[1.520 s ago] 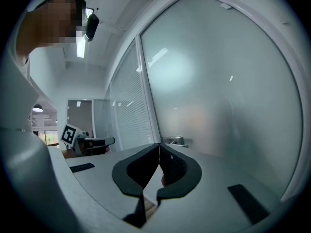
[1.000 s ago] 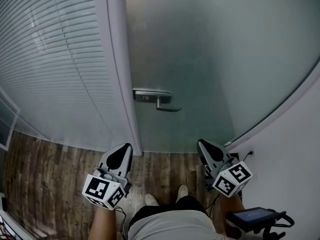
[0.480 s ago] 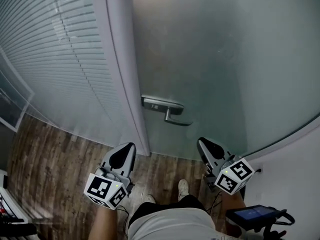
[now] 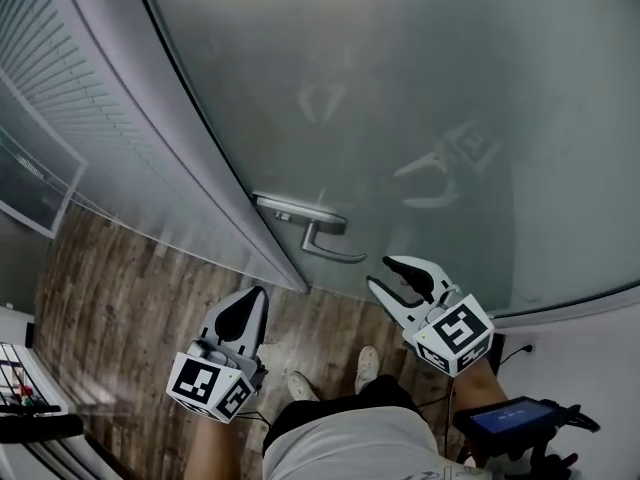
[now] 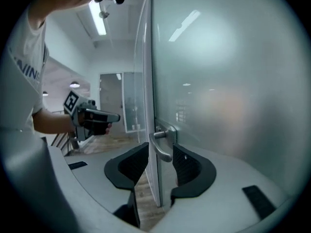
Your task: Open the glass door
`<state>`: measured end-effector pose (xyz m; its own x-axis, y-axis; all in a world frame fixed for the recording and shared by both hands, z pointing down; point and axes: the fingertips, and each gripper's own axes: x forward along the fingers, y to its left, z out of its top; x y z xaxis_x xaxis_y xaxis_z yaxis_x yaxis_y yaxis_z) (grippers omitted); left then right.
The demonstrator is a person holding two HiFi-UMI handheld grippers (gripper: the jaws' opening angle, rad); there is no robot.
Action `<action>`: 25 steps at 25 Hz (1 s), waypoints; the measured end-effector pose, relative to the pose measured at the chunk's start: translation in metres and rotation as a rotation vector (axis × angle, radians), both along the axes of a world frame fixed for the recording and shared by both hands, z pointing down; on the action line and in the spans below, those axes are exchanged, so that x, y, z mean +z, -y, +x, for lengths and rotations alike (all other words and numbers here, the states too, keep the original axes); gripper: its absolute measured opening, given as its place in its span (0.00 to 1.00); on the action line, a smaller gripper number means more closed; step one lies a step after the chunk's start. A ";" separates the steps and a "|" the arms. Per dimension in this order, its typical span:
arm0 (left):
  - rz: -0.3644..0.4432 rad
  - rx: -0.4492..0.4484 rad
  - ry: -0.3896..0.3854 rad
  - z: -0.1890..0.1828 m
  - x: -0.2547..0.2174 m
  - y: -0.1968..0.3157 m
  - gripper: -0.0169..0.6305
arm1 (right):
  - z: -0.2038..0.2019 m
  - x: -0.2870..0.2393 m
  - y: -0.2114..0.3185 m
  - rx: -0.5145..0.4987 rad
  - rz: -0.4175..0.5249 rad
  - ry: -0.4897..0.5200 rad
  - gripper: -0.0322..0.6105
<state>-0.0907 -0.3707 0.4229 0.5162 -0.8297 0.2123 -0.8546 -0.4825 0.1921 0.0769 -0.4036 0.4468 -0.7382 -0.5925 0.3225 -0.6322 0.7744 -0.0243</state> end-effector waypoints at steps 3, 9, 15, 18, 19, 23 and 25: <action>-0.002 -0.005 0.004 0.000 -0.002 -0.004 0.02 | -0.011 0.010 0.002 -0.045 -0.009 -0.083 0.32; -0.030 -0.010 -0.001 -0.001 0.003 -0.013 0.02 | -0.011 0.028 0.015 -0.055 -0.029 -0.228 0.34; -0.033 -0.003 -0.008 -0.004 0.000 -0.013 0.02 | -0.011 0.034 0.027 -0.024 -0.055 -0.269 0.24; -0.029 -0.005 -0.008 -0.004 0.001 -0.016 0.02 | -0.004 0.037 0.027 -0.006 -0.082 -0.255 0.21; -0.028 -0.007 -0.008 -0.005 0.001 -0.017 0.02 | -0.004 0.038 0.026 -0.005 -0.089 -0.259 0.21; -0.016 -0.006 -0.007 -0.003 0.005 -0.017 0.02 | -0.001 0.048 0.026 0.011 -0.120 -0.253 0.21; -0.011 0.001 -0.010 0.002 0.006 -0.016 0.02 | -0.001 0.059 0.027 0.016 -0.140 -0.264 0.21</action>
